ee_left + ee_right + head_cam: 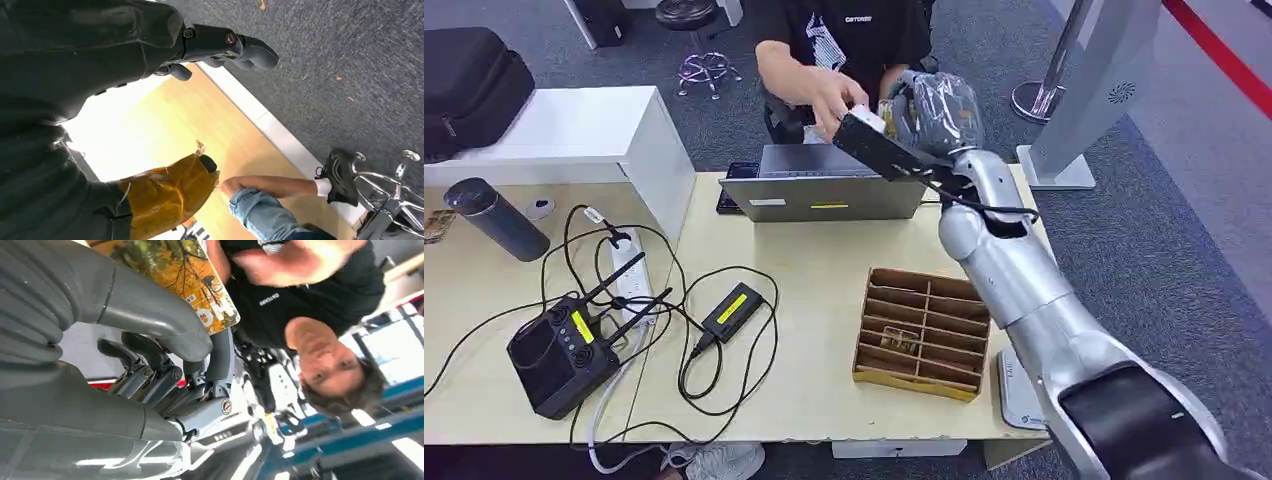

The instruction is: Pass the card to the sensor for recognition and then transmit it.

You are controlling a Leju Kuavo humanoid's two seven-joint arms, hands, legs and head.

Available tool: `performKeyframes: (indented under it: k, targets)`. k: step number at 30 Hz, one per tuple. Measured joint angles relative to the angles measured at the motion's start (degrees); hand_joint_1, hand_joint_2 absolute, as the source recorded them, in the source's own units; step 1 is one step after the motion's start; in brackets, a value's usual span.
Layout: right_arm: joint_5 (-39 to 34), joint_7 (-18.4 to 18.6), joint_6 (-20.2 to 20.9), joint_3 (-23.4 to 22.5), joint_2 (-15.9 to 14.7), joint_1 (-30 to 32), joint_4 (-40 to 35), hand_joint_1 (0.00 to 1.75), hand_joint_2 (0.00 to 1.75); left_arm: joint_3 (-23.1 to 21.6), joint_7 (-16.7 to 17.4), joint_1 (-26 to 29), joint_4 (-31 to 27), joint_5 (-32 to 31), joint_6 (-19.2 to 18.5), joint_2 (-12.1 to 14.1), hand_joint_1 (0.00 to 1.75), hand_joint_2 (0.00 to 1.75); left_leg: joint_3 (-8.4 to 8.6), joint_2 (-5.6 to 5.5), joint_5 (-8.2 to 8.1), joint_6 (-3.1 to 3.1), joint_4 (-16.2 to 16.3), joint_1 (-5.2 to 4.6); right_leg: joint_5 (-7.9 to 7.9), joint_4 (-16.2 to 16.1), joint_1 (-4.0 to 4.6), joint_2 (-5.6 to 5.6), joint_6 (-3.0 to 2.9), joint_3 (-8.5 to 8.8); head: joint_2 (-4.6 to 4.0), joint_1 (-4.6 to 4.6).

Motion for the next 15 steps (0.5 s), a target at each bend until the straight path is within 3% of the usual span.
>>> performKeyframes:
  k: [7, 8, 9, 11, 15]
  targets:
    - [1.7, 1.2, -1.0, -0.1, 2.7, -2.8, 7.1, 1.75, 1.75, -0.1, 0.0, 0.0, 0.0, 0.1, -0.2, 0.0, 0.00, 1.75, -0.07, 0.00, -0.01, 0.01, 0.0, -0.01, 0.00, 0.0, 0.00, -0.01, 0.00, -0.07, 0.00, 0.00]
    - [1.7, 1.2, -1.2, -0.1, 2.9, -2.9, 7.8, 1.34, 1.75, -0.1, -0.1, 0.0, 0.0, 0.1, -0.2, 0.0, 0.00, 1.75, -0.08, 0.00, -0.01, 0.01, 0.0, -0.01, 0.00, 0.0, -0.01, -0.01, 0.00, -0.07, 0.00, 0.00]
    - [1.9, 1.4, -1.4, 0.0, 3.2, -3.1, 8.3, 0.09, 1.75, -0.1, -0.1, 0.0, 0.0, 0.1, -0.3, 0.0, 0.00, 1.75, -0.08, 0.01, -0.01, 0.01, 0.0, -0.01, 0.00, 0.0, 0.00, -0.01, 0.00, -0.08, 0.00, 0.02]
    - [2.3, 1.6, -1.7, 0.0, 3.6, -3.3, 9.2, 0.00, 1.75, -0.2, -0.1, 0.0, 0.0, 0.1, -0.3, 0.0, 0.00, 1.75, -0.08, 0.01, -0.01, 0.01, 0.0, -0.01, 0.00, 0.0, -0.01, -0.01, 0.00, -0.08, 0.00, 0.02]
    - [2.3, 1.4, -0.8, 0.0, 4.2, -3.5, 10.5, 0.00, 1.75, -0.3, -0.1, 0.0, 0.0, 0.1, -0.5, 0.0, 0.00, 1.75, -0.07, 0.01, -0.01, 0.01, 0.0, -0.01, 0.00, 0.0, 0.00, -0.01, 0.00, -0.09, 0.00, 0.00]
